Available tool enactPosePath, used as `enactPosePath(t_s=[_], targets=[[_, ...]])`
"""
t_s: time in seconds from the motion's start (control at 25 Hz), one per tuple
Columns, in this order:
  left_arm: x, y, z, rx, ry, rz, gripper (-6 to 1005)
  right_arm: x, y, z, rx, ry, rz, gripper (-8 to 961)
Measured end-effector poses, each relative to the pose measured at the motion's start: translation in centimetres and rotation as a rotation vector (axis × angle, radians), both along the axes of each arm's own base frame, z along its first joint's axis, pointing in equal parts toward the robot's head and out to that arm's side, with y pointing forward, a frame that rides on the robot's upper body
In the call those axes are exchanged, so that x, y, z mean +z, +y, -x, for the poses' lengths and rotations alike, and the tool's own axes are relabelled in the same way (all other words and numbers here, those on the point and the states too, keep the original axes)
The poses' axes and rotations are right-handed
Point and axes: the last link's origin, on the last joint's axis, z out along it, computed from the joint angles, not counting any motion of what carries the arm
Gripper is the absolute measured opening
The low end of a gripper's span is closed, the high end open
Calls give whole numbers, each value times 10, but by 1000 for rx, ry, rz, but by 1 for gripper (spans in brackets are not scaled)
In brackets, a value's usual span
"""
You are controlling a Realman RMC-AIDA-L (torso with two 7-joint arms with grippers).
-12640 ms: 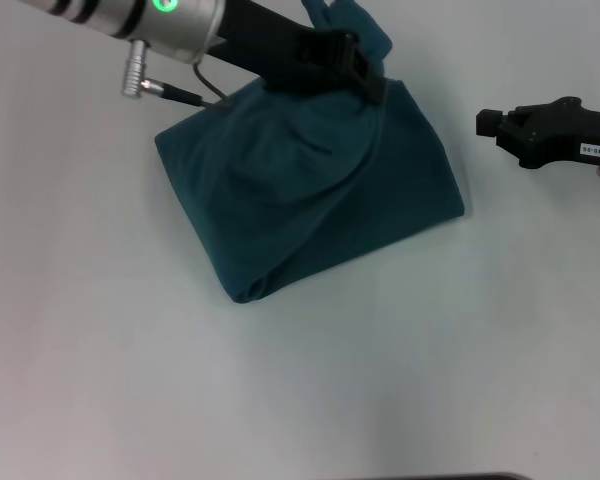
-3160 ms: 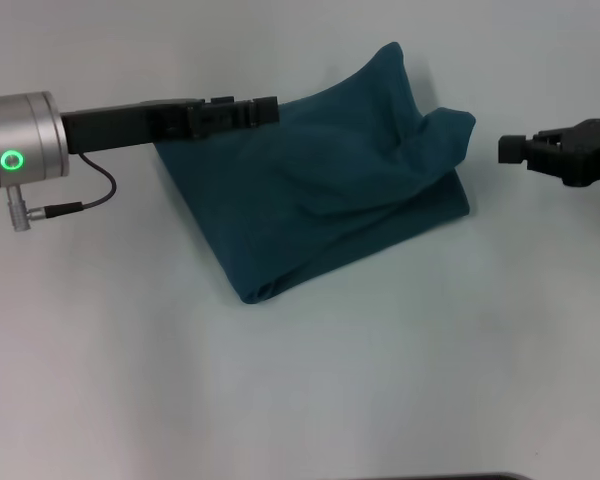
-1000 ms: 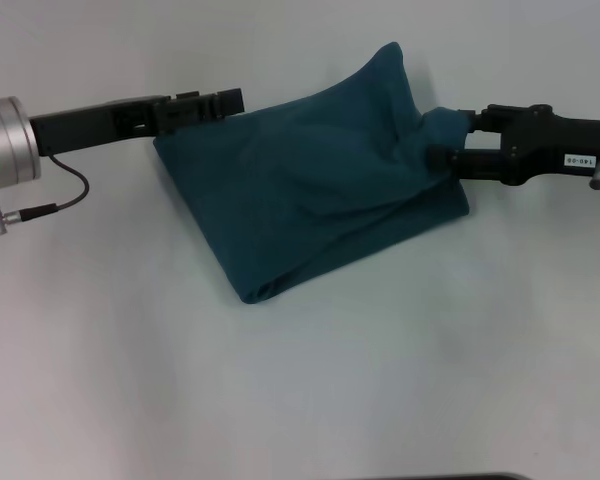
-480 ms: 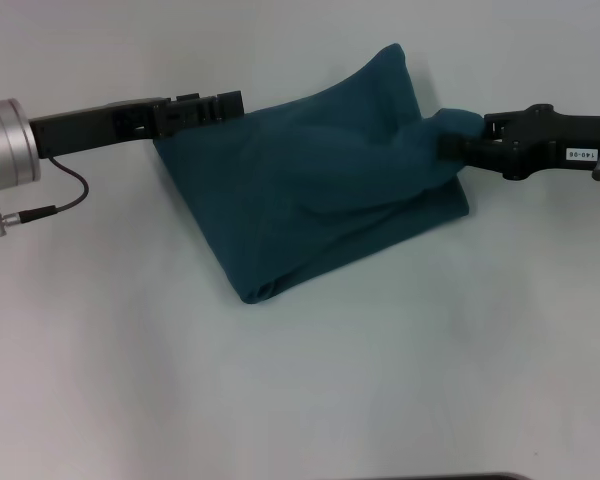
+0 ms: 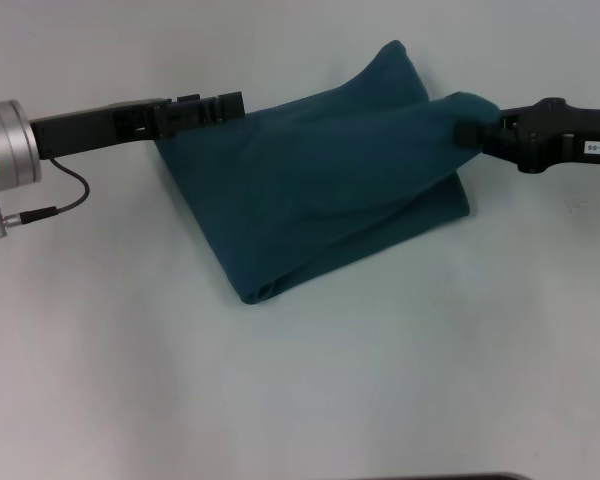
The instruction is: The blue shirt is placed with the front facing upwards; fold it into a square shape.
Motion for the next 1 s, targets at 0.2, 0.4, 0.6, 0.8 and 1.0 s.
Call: enactPosePath(t_s=[0.2,0.4,0.6,0.8,1.0], targets=[[0,0,0,1,-1,-1,933,14,0,0,-23,34,14,40],[0,0,0,2,-1,-4,933,14,-2,-16,-101,-25,33,49],[1,1,0,4,-1,-8,933,3,-3,-32,-174,-119,57,58],[1,2,0,4,-1,-10,933,-1,-2,-37,-208,-149,67,68],[1,2,0,4,-1,-10,933,-4,1,-39,-238,-153,48,77]])
